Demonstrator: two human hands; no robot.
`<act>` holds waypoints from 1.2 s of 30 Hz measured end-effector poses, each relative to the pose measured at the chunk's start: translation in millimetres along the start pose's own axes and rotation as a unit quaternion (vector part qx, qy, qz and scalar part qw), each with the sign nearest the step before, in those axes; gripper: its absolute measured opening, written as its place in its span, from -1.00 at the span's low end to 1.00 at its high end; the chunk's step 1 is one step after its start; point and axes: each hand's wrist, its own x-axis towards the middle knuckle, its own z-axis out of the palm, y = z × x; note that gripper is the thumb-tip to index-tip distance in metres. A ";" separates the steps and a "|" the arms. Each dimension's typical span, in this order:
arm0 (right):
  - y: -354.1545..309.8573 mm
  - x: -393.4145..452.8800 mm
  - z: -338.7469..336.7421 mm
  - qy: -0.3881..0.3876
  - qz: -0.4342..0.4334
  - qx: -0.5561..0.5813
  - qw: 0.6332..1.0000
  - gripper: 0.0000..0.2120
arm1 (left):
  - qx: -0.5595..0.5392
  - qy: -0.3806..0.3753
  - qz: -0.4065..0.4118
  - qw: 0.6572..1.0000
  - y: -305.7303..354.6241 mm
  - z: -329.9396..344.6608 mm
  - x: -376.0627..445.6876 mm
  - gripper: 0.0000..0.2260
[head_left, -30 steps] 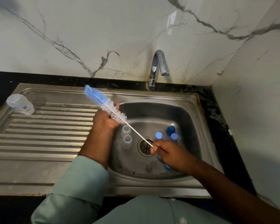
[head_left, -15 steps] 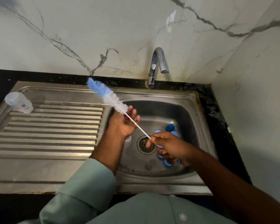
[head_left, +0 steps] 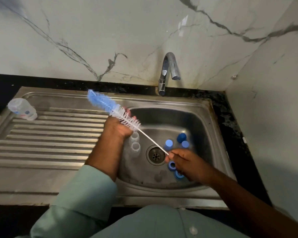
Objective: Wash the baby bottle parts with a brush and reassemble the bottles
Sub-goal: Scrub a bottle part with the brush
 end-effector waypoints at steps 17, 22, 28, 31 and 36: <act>-18.0 14.2 6.0 0.042 -0.076 -0.067 0.994 -0.75 | 0.061 -0.034 -0.004 0.998 -33.9 8.6 -4.3 -0.69; -4.3 5.0 7.2 0.050 -0.118 -0.186 0.974 -0.78 | 0.061 -0.005 0.032 0.998 -35.1 0.9 7.5 -0.66; 8.9 -2.2 14.7 0.070 -0.098 -0.270 0.955 -0.82 | 0.047 -0.013 0.041 0.998 -29.6 -2.2 12.0 -0.70; 0.4 -2.2 14.8 0.074 -0.097 -0.261 0.958 -0.83 | 0.107 -0.035 0.026 0.993 -49.5 -4.2 7.4 -0.74; 0.2 0.6 14.2 0.105 -0.102 -0.245 0.958 -0.83 | 0.076 -0.006 0.006 0.997 -52.0 2.8 -2.6 -0.72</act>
